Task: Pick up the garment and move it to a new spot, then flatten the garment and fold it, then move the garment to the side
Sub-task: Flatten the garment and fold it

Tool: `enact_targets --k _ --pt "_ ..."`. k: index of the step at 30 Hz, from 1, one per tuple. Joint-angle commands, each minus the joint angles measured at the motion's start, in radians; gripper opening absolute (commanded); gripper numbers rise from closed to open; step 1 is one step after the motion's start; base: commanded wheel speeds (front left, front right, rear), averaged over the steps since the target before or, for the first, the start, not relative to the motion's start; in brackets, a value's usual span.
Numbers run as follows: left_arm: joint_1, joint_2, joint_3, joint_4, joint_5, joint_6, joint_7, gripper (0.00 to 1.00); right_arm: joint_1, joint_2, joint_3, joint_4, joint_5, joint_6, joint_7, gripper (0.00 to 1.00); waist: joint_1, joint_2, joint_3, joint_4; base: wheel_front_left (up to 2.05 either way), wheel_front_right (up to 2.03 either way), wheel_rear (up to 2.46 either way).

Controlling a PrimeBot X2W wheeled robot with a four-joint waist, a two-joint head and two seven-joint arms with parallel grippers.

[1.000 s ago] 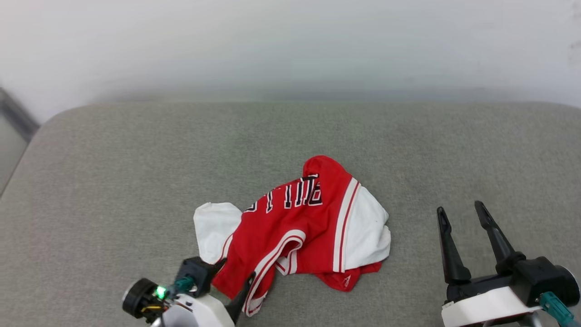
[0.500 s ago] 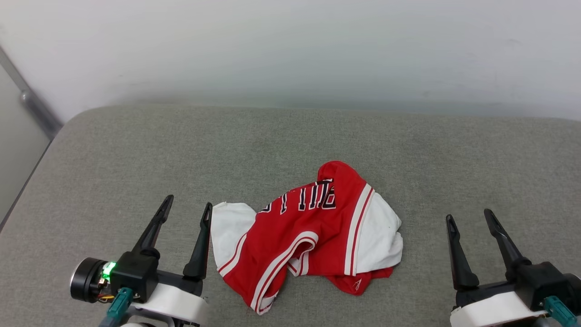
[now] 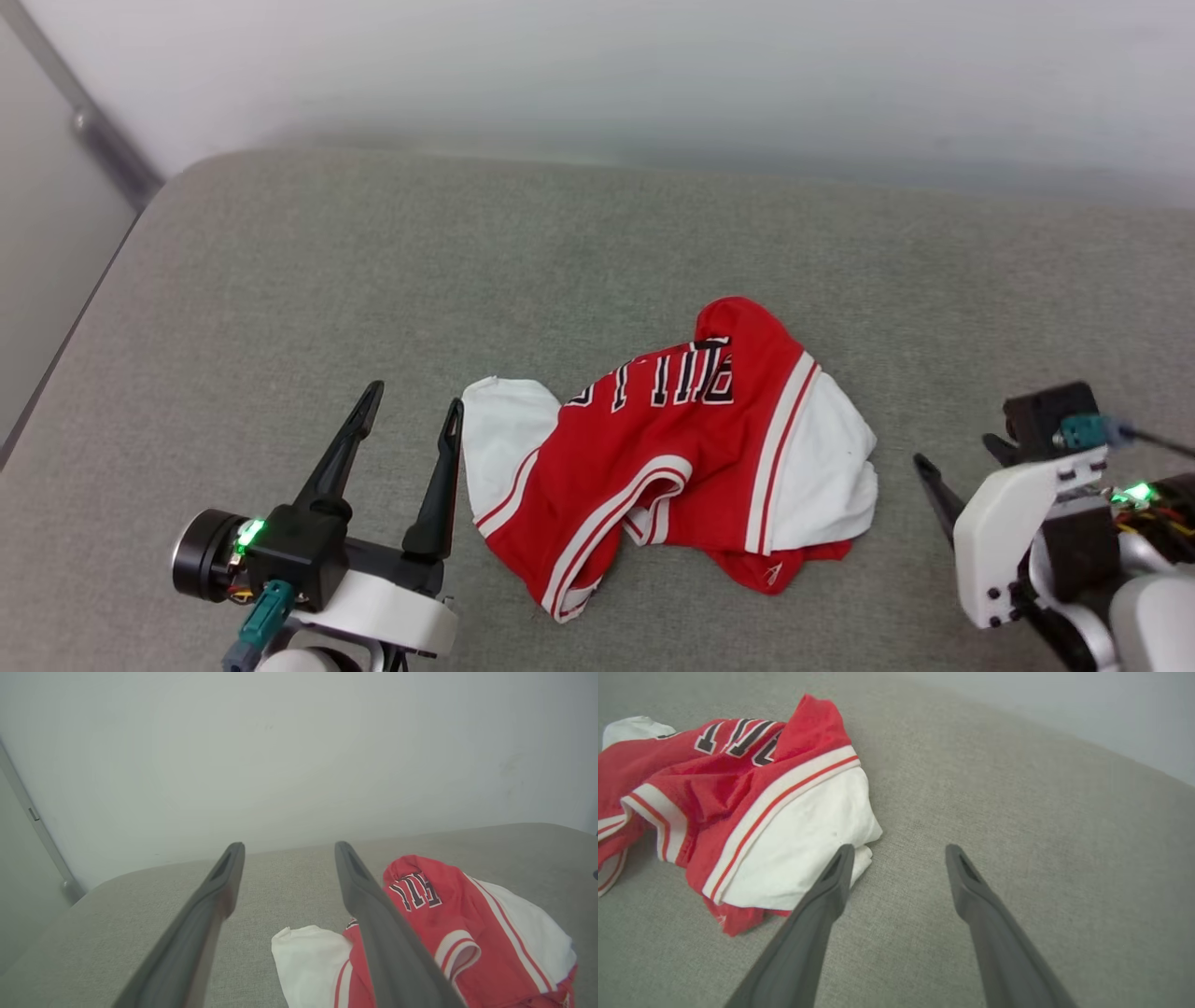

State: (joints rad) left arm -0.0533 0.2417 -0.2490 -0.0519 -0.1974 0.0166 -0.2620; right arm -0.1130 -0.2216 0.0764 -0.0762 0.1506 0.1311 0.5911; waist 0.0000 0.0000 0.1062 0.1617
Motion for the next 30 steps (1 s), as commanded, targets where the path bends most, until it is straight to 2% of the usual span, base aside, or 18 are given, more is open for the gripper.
enact_targets --k 1,5,10,18,24,26,27,28,29,30 --pt "-0.014 -0.005 0.006 0.004 0.005 -0.006 -0.004 1.0 -0.023 -0.015 0.009 -0.006 0.016 -0.001 0.043 1.0 0.0 0.0 0.023 0.023 0.0 0.0 0.0" --pt "-0.035 -0.03 0.018 0.011 0.019 -0.032 -0.003 1.0 -0.074 -0.081 0.035 -0.011 0.085 -0.001 0.275 1.0 0.0 0.0 0.058 0.056 0.0 0.0 0.0" --pt "-0.057 -0.062 0.029 0.017 0.036 -0.06 -0.003 1.0 -0.12 -0.128 0.07 -0.006 0.135 -0.001 0.428 1.0 0.0 0.0 0.1 0.102 0.0 0.0 0.0" --pt "-0.08 -0.099 0.048 0.03 0.064 -0.095 -0.003 1.0 -0.156 -0.174 0.109 0.071 0.133 -0.001 0.488 1.0 0.0 0.0 0.153 0.161 0.0 0.0 0.0" --pt "-0.088 -0.113 0.067 0.038 0.078 -0.11 -0.003 1.0 -0.106 -0.138 0.136 0.172 0.205 0.001 0.506 1.0 0.0 0.0 0.168 0.181 0.0 0.0 0.0" --pt "-0.092 -0.11 0.064 0.043 0.09 -0.112 -0.004 1.0 -0.086 -0.153 0.16 0.204 0.218 0.001 0.512 1.0 0.0 0.0 0.169 0.185 0.0 0.0 0.0" --pt "-0.094 -0.113 0.065 0.044 0.094 -0.114 -0.004 1.0 -0.077 -0.158 0.171 0.217 0.228 0.001 0.512 0.49 0.0 0.0 0.169 0.186 0.0 0.0 0.0" --pt "-0.095 -0.114 0.066 0.046 0.095 -0.117 -0.004 1.0 -0.072 -0.163 0.179 0.228 0.237 0.001 0.505 0.31 0.0 0.0 0.167 0.187 0.0 0.0 0.0" --pt "-0.096 -0.116 0.068 0.047 0.096 -0.119 -0.004 1.0 -0.069 -0.168 0.184 0.236 0.243 0.001 0.497 0.0 0.0 0.0 0.165 0.187 0.0 0.0 0.0" --pt "-0.095 -0.115 0.071 0.048 0.097 -0.12 -0.004 1.0 -0.066 -0.175 0.189 0.242 0.249 0.001 0.491 0.0 0.0 0.0 0.161 0.187 0.0 0.0 0.0"
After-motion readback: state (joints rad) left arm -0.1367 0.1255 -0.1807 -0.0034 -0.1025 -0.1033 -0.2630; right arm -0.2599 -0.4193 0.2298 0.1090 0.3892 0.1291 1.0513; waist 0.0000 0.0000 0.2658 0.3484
